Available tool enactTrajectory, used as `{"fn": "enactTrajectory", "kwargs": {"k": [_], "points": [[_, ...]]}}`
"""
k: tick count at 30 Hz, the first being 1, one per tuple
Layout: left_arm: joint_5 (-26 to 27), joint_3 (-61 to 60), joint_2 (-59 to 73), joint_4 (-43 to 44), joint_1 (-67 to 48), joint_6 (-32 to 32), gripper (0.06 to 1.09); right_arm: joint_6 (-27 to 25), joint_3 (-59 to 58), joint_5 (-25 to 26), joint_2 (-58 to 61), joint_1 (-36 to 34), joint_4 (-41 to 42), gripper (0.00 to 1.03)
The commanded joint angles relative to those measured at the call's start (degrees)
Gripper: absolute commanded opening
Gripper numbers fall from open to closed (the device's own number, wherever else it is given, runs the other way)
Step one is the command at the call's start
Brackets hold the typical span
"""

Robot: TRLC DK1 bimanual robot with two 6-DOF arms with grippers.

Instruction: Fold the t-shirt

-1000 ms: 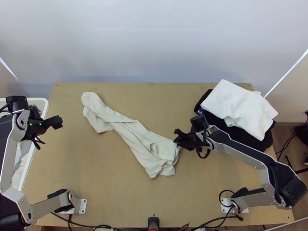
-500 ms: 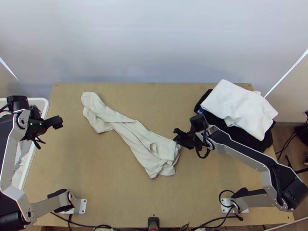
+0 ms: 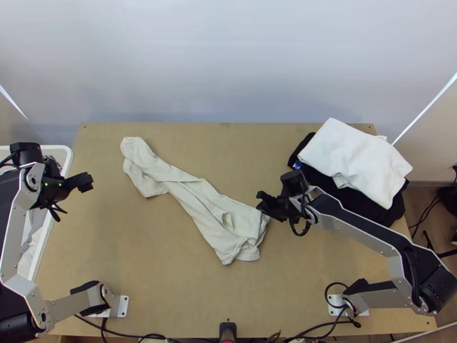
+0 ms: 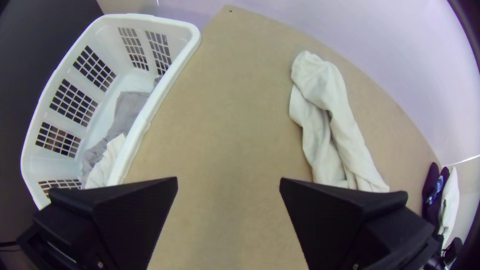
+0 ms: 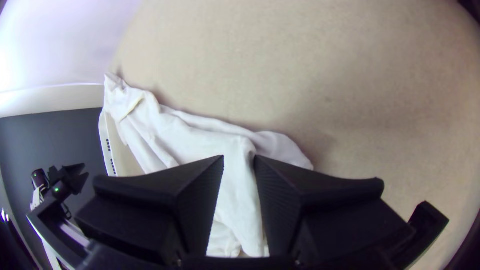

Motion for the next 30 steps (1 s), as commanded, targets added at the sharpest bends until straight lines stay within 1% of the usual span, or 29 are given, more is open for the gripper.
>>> {"fn": "enactTrajectory", "kwargs": {"k": [1,9,10,11,12,13,19,21,24,26,30], "points": [[0.0,-0.1,0.0,0.0,0.3,0.2,1.05,-0.4,0.2,0.6,-0.8,1.2,0.0,0.32],[0.0,-0.3,0.1,0.0,0.4,0.2,1.05,-0.7,-0.3,0.6,2.3,1.1,0.0,0.32],[0.0,-0.3,0.1,0.0,0.4,0.2,1.05,-0.7,-0.4,0.6,3.0,1.0,0.0,0.29],[0.0,-0.3,0.1,0.0,0.4,0.2,1.05,-0.6,-0.5,0.6,3.5,0.9,0.0,0.19],[0.0,-0.3,0.1,0.0,0.4,0.2,1.05,-0.2,-0.5,0.6,3.7,0.8,0.1,0.06],[0.0,-0.3,0.0,0.0,0.4,0.2,1.05,-0.2,-0.2,0.6,3.7,0.8,0.1,0.03],[0.0,-0.4,0.1,0.1,0.4,0.2,1.05,-1.1,4.4,0.7,-3.4,0.7,0.1,0.03],[0.0,-0.7,0.2,0.4,0.3,0.2,1.05,-2.5,6.8,0.7,-5.9,1.0,0.2,0.03],[0.1,-1.3,0.3,1.1,-0.3,-0.3,1.05,-5.6,9.5,1.3,-6.6,1.3,0.6,0.03],[0.1,-1.7,0.3,1.8,-1.0,-0.8,1.05,-7.9,9.4,3.0,-6.6,1.4,3.7,0.03],[0.1,-1.8,0.3,2.0,-1.6,-1.2,1.05,-14.7,9.0,9.8,-3.5,-0.3,11.1,0.03]]}}
